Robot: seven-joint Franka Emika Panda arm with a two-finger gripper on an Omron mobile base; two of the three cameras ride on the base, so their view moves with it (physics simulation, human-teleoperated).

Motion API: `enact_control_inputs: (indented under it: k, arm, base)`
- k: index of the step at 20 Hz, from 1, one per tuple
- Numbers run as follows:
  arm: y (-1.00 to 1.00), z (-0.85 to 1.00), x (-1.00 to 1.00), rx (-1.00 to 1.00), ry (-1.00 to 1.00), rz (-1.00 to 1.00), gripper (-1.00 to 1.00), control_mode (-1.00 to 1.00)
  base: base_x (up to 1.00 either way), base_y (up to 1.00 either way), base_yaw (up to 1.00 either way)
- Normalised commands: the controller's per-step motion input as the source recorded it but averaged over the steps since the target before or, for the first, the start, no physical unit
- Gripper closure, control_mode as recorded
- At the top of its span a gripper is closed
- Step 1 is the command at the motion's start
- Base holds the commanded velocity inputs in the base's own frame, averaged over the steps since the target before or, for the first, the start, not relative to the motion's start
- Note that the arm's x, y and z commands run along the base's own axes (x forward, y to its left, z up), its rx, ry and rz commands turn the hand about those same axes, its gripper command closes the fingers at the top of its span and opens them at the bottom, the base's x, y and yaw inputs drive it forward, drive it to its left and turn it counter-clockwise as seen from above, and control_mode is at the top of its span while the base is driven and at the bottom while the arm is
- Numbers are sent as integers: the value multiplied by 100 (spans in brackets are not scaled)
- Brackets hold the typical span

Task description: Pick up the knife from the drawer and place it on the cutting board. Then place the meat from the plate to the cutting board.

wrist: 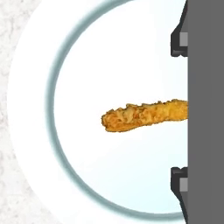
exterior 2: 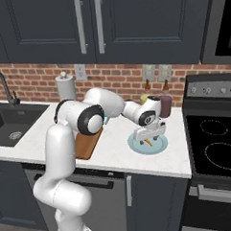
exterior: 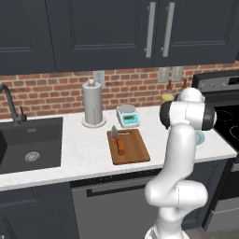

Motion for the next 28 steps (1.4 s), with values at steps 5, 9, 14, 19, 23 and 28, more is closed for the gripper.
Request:
enact_control_inputs:
  k: [5, 9, 14, 19, 23, 28]
  arm:
    - [0, -14, 0, 0, 0, 0, -100, -100]
    - [0, -13, 2, 0, 0, 0, -100, -100]
    - [0, -8, 9, 0, 0, 0, -100, -100]
    - [16, -14, 6, -4, 0, 0, 100, -100]
    - [33, -33, 0, -3, 0, 0, 100, -100]
    - [40, -37, -6, -6, 0, 0, 100, -100]
  base:
    - [0, 0, 0]
    - [0, 0, 0]
    - [0, 0, 0]
    - [0, 0, 0]
    - [0, 0, 0]
    - [0, 0, 0]
